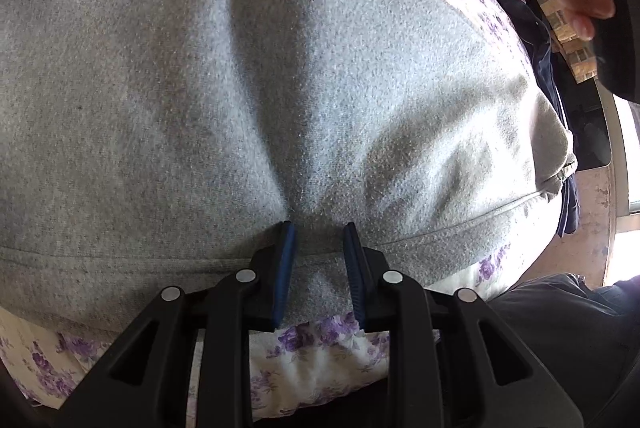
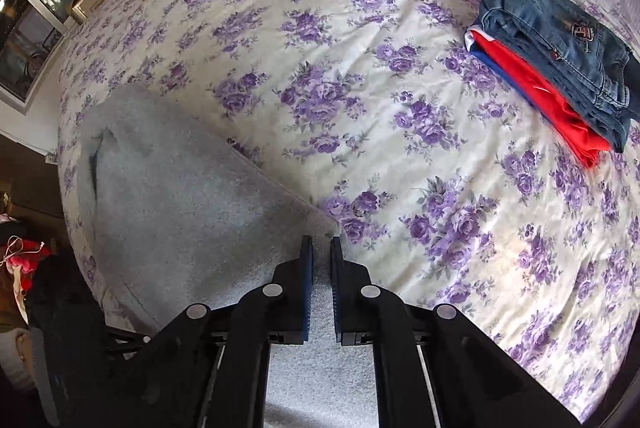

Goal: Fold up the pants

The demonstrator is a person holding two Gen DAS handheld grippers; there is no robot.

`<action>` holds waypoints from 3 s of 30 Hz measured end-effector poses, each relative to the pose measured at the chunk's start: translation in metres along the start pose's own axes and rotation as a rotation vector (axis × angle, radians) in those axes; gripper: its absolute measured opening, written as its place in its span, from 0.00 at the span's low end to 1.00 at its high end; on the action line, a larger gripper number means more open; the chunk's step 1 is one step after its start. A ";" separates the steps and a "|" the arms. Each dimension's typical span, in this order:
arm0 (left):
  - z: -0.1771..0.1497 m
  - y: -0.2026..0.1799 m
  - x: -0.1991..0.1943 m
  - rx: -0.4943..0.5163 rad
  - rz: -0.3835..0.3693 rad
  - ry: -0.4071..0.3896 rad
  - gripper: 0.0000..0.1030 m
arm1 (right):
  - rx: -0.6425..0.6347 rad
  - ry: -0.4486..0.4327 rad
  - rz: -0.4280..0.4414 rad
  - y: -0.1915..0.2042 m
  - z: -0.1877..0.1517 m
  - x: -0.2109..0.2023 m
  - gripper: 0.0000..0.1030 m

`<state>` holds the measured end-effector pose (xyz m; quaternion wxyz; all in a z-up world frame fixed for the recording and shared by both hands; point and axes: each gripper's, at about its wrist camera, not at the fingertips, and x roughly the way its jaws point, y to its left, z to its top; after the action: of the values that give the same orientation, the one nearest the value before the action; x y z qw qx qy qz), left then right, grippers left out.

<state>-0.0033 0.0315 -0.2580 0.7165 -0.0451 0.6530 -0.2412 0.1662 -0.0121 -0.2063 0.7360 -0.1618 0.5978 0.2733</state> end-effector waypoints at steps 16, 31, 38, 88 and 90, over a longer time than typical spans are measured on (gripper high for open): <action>0.075 0.009 -0.048 0.019 0.070 -0.089 0.23 | 0.172 -0.203 0.052 -0.036 -0.087 -0.087 0.41; 0.161 -0.016 0.015 0.108 0.263 0.071 0.24 | 0.313 -0.038 0.200 0.007 -0.224 -0.016 0.11; 0.089 -0.070 -0.019 0.197 0.139 0.040 0.22 | 0.701 -0.207 -0.011 -0.067 -0.341 -0.104 0.67; 0.044 -0.194 0.049 0.255 -0.086 -0.026 0.00 | 0.811 -0.360 -0.113 -0.107 -0.348 -0.140 0.31; 0.043 -0.180 0.046 0.228 -0.091 -0.021 0.00 | 0.748 -0.375 -0.099 -0.096 -0.327 -0.149 0.31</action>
<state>-0.0125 -0.1566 -0.2257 0.7120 0.0048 0.6112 -0.3457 -0.0556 -0.3051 -0.1469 0.8523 0.1406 0.5031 0.0266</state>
